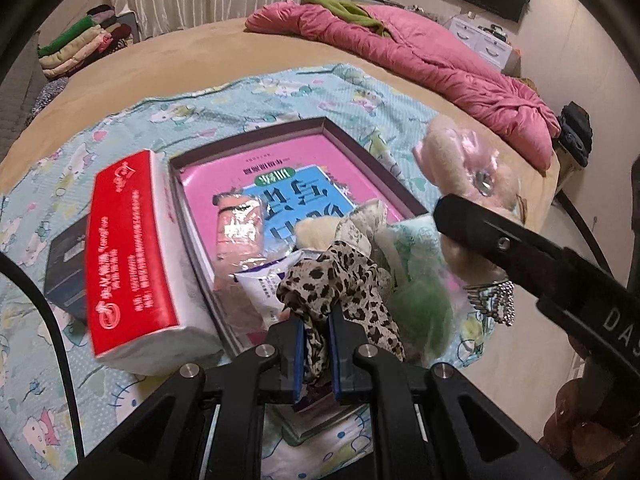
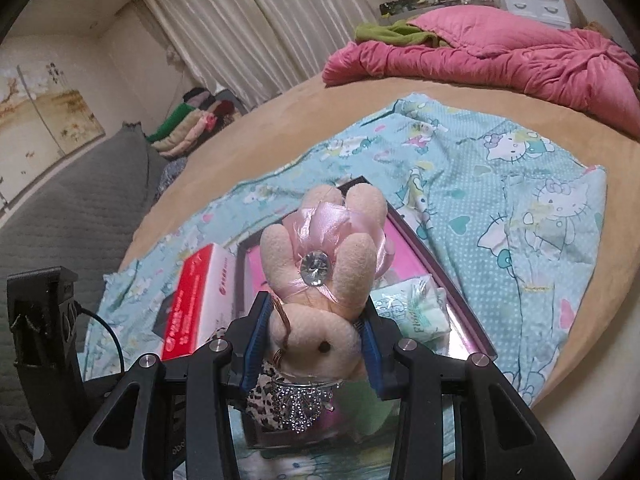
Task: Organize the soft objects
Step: 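Carry the scrunchie and pink bunny over the pink tray, then lower the scrunchie and bunny into the tray and open both tools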
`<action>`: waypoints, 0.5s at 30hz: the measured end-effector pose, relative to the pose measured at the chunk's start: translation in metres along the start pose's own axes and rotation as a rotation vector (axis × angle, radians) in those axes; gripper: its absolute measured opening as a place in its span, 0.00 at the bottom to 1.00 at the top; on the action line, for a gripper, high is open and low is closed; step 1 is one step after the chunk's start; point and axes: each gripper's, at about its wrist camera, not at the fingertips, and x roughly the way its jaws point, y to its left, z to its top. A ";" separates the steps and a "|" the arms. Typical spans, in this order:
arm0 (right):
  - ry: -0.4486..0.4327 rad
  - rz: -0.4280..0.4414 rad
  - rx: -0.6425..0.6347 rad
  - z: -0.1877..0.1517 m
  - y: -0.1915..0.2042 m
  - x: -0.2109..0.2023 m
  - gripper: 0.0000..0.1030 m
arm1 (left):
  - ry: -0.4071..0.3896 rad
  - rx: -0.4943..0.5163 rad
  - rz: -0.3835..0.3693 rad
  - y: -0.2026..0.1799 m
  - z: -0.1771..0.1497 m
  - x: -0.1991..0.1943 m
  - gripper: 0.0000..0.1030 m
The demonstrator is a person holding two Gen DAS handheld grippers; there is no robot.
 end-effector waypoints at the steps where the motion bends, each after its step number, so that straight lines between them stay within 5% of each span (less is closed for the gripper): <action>1: 0.017 0.000 -0.003 0.000 -0.001 0.006 0.42 | 0.007 0.001 0.001 -0.001 0.001 0.004 0.10; 11: 0.078 -0.027 -0.015 -0.008 -0.007 0.037 0.53 | 0.020 -0.011 -0.011 0.004 -0.002 0.022 0.17; 15: 0.051 -0.027 -0.013 -0.006 -0.005 0.028 0.63 | 0.016 -0.006 -0.011 0.004 -0.001 0.020 0.47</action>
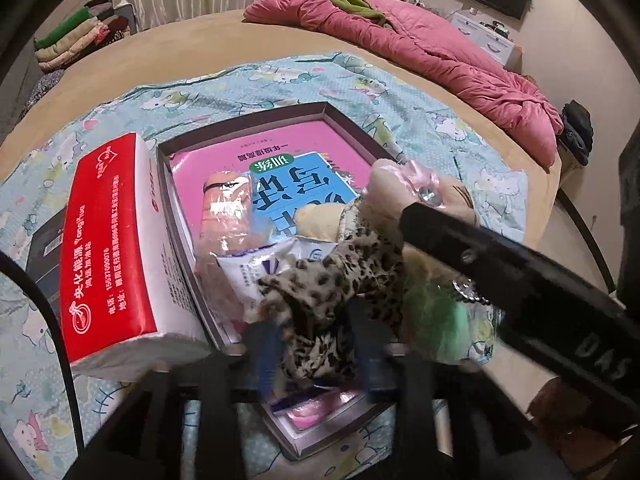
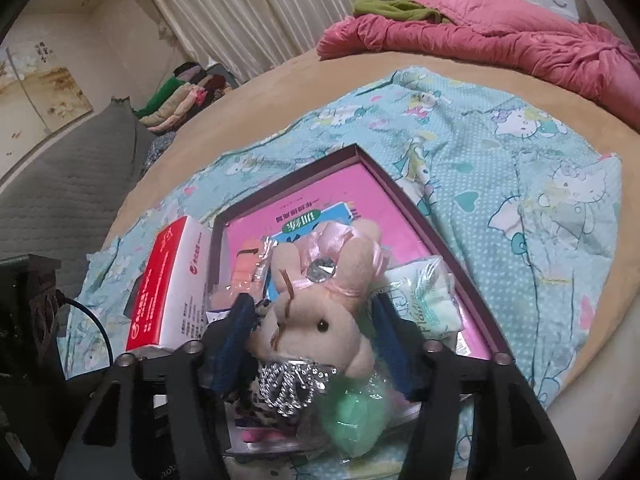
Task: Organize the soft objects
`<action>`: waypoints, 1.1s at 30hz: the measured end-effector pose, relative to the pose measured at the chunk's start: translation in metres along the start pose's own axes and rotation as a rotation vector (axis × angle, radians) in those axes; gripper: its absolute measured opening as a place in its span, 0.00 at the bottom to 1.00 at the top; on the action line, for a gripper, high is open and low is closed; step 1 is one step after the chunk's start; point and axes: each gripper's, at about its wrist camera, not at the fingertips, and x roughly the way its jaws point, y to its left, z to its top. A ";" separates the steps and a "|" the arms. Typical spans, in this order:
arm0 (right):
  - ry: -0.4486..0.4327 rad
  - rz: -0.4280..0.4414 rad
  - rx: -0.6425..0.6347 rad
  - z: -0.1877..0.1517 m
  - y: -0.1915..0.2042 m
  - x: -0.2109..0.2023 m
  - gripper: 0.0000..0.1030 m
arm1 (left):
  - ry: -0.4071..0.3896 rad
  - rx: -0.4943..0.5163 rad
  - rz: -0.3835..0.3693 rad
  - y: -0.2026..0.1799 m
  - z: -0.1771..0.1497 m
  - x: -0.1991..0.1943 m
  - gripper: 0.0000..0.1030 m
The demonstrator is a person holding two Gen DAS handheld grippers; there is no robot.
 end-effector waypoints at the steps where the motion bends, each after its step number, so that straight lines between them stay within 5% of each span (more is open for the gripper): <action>1: -0.010 -0.005 0.003 0.001 0.000 -0.004 0.64 | 0.000 -0.002 0.002 0.000 0.000 0.000 0.54; 13: -0.111 -0.036 0.029 0.007 -0.001 -0.059 0.75 | -0.048 0.007 0.024 0.005 -0.010 -0.031 0.71; 22: -0.187 -0.059 0.010 -0.027 0.029 -0.120 0.77 | -0.097 -0.011 0.103 0.017 -0.033 -0.085 0.82; 33: -0.113 -0.131 -0.070 -0.071 0.057 -0.133 0.80 | -0.122 -0.051 0.173 0.028 -0.068 -0.130 0.84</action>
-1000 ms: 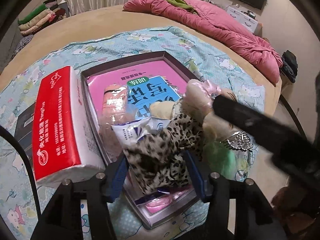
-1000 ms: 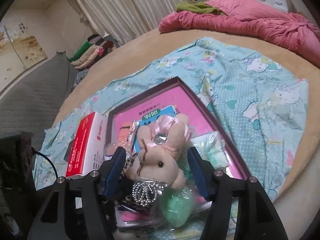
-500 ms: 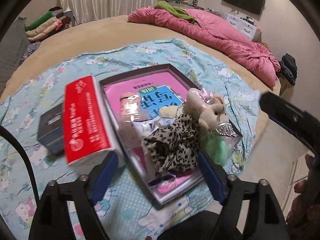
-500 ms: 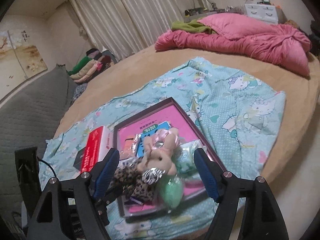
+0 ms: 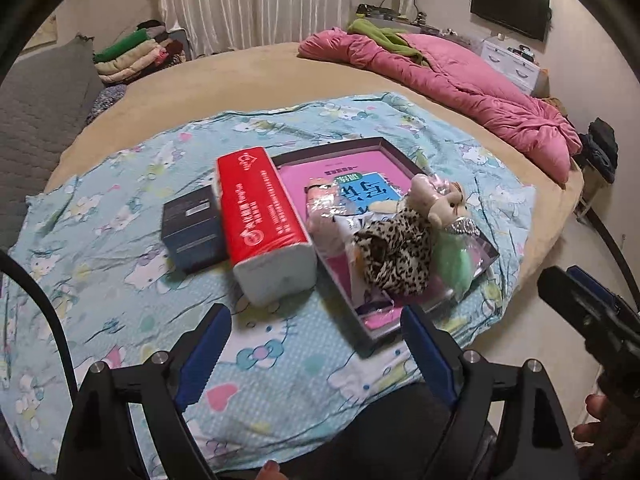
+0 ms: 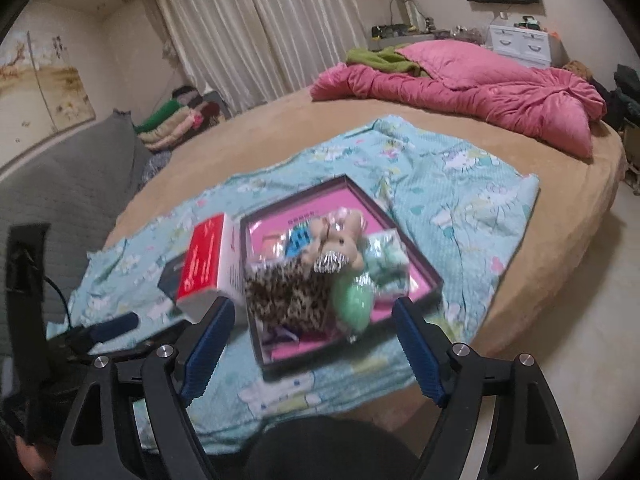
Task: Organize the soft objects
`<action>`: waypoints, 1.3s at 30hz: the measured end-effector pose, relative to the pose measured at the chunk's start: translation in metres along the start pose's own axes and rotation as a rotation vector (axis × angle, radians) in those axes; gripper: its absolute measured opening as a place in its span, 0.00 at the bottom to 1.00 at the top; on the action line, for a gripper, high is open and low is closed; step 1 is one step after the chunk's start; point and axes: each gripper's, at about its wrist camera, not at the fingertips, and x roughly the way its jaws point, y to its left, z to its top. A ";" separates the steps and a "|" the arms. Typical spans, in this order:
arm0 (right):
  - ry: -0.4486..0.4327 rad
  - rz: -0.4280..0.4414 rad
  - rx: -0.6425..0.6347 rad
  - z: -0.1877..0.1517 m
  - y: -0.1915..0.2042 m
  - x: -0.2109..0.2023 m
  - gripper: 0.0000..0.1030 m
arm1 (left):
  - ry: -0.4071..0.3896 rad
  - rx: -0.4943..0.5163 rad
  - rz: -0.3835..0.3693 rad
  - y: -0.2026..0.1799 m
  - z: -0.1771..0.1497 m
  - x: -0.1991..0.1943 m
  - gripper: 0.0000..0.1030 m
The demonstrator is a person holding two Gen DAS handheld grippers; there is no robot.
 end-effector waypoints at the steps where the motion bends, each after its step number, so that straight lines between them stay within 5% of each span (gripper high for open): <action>1: 0.000 -0.008 -0.021 -0.003 0.004 -0.002 0.80 | -0.001 -0.003 -0.001 0.001 -0.003 -0.003 0.84; 39: 0.074 -0.065 -0.082 -0.034 0.023 -0.012 0.81 | 0.017 -0.030 0.045 0.008 -0.033 -0.033 0.84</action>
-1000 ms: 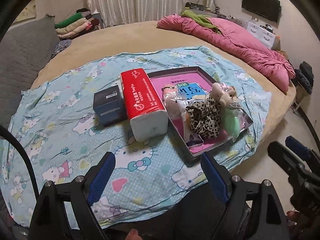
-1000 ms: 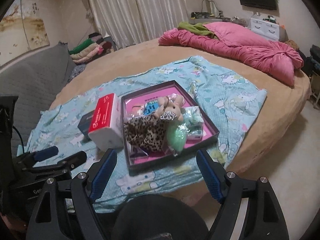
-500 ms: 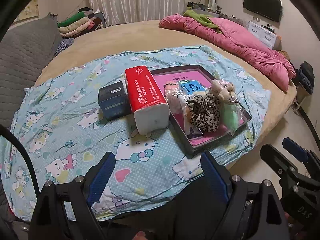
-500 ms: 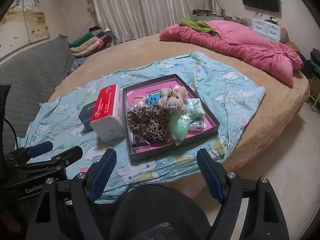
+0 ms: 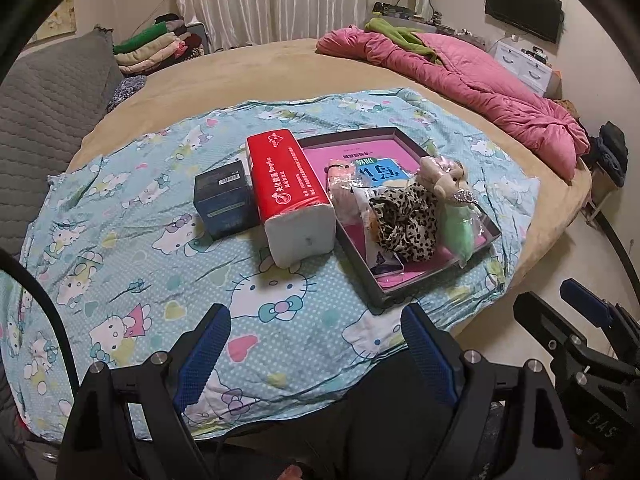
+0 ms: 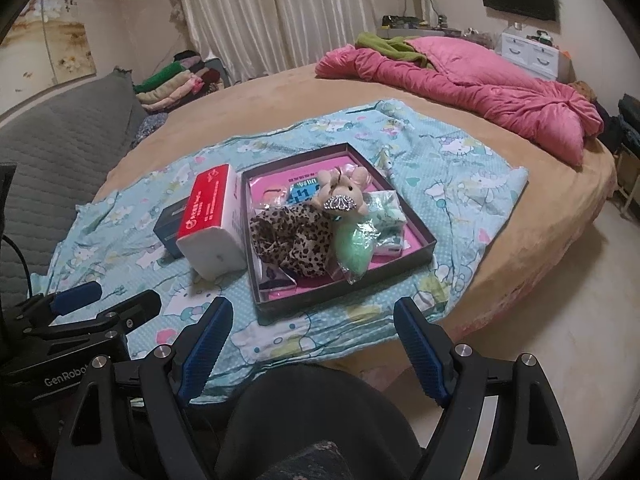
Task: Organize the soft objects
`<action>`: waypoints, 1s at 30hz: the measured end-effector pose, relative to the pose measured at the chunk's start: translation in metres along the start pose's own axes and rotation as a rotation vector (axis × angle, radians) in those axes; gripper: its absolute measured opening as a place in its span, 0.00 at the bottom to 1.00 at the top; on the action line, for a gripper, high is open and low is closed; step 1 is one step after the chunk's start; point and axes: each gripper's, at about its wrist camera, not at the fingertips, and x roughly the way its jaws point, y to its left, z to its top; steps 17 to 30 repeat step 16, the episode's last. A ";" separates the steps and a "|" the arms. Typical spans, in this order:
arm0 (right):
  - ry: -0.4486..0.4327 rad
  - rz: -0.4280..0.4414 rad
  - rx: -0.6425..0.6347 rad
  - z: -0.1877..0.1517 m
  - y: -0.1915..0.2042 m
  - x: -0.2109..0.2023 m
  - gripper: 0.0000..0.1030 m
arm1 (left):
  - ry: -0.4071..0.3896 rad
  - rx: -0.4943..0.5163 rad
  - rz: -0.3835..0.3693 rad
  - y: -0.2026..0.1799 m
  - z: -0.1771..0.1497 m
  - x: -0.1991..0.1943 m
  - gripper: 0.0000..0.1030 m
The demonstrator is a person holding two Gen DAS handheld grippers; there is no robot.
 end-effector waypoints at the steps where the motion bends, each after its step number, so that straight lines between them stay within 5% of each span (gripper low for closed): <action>1: 0.002 0.000 0.001 0.000 0.000 0.000 0.81 | -0.001 0.001 -0.003 -0.001 0.001 0.001 0.84; 30: 0.000 -0.006 0.002 -0.001 -0.001 0.001 0.81 | 0.031 -0.002 0.002 0.000 -0.001 0.013 0.84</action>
